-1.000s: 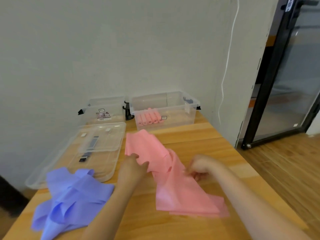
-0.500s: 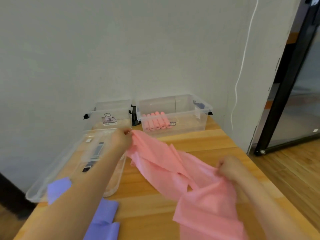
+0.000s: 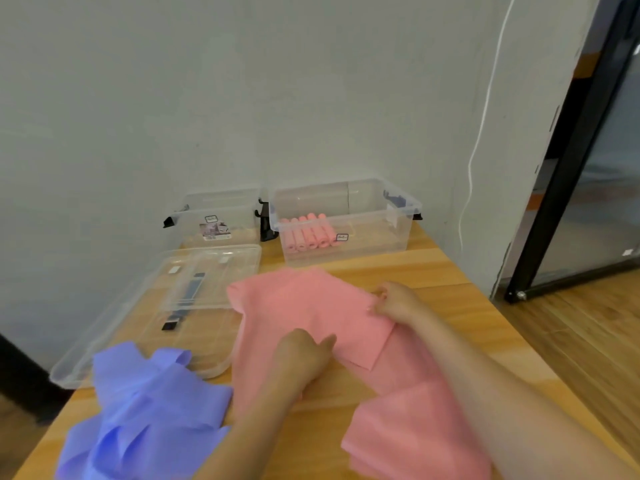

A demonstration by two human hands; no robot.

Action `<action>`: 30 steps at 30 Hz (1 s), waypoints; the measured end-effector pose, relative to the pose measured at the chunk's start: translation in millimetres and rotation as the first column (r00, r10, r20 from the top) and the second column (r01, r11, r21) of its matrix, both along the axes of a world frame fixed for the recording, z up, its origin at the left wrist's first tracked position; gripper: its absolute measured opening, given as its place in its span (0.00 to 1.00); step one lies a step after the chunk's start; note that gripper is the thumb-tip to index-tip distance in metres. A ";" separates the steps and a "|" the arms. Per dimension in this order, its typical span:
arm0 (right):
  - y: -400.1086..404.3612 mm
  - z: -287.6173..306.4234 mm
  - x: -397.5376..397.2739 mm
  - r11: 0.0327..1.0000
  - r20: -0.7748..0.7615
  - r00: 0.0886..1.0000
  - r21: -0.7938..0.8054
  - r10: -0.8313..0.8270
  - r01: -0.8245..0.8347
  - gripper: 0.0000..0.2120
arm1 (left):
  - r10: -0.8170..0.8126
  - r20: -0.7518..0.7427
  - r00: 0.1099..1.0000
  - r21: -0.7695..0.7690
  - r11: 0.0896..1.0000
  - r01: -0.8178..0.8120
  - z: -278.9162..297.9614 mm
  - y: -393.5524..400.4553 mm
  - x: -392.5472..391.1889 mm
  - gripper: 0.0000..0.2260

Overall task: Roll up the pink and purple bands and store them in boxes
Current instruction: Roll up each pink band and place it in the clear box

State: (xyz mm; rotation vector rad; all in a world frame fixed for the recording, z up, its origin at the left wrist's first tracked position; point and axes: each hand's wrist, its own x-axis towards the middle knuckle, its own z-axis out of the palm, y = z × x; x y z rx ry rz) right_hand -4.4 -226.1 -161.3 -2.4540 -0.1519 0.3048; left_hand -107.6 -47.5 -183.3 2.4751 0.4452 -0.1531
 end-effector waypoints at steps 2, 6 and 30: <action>1.2 0.7 2.6 0.998 0.017 1.000 -0.058 0.010 -0.009 0.15 | 0.096 0.027 0.995 -0.141 0.986 -0.091 -4.5 -2.7 0.0 0.23; -0.4 4.8 -5.3 0.990 0.092 0.996 -0.143 0.006 0.008 0.02 | 0.114 0.082 0.990 0.021 0.993 -0.116 -2.0 -15.5 9.6 0.21; -3.8 167.4 -1.5 0.348 0.221 0.892 0.934 -0.395 -0.077 0.09 | 0.060 0.726 0.685 -0.286 0.932 0.222 215.5 6.8 87.4 0.12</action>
